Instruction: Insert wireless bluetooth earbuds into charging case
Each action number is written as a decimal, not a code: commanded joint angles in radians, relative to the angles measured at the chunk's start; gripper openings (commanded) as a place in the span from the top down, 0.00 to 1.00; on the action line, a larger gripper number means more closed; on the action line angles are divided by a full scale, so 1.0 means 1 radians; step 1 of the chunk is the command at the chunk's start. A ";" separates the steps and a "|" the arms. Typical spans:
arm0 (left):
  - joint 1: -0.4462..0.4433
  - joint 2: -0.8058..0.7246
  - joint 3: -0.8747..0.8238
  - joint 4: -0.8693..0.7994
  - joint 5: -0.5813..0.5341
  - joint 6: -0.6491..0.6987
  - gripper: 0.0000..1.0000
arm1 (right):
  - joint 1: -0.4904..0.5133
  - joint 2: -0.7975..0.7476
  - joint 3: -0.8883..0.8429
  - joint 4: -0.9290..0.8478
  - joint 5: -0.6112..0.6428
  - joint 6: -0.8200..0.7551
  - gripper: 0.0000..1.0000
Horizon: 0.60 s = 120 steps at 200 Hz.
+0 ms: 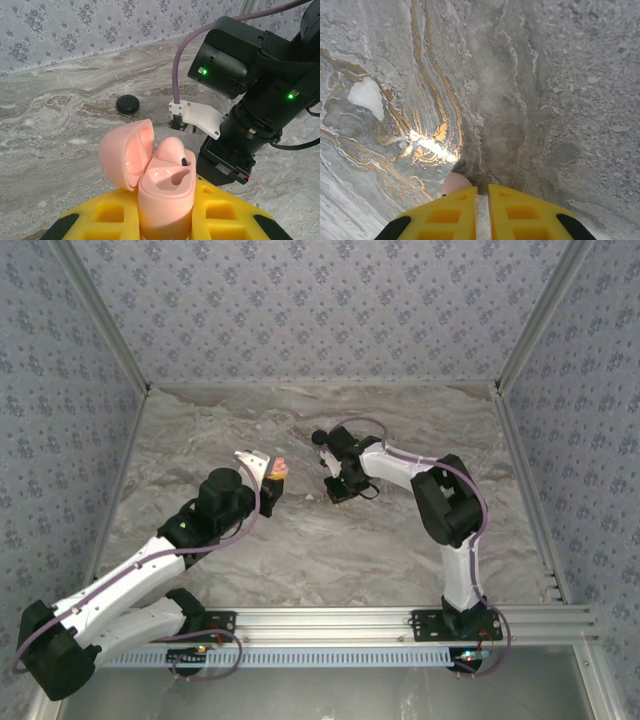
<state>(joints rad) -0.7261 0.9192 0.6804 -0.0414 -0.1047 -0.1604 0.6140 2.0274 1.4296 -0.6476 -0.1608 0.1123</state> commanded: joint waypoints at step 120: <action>0.001 -0.011 0.044 0.031 0.005 0.010 0.83 | 0.035 -0.049 0.065 -0.072 0.011 0.033 0.61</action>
<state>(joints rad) -0.7261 0.9188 0.6872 -0.0414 -0.1047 -0.1604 0.6327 1.9575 1.4460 -0.6754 -0.1352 0.1333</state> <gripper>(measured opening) 0.190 0.366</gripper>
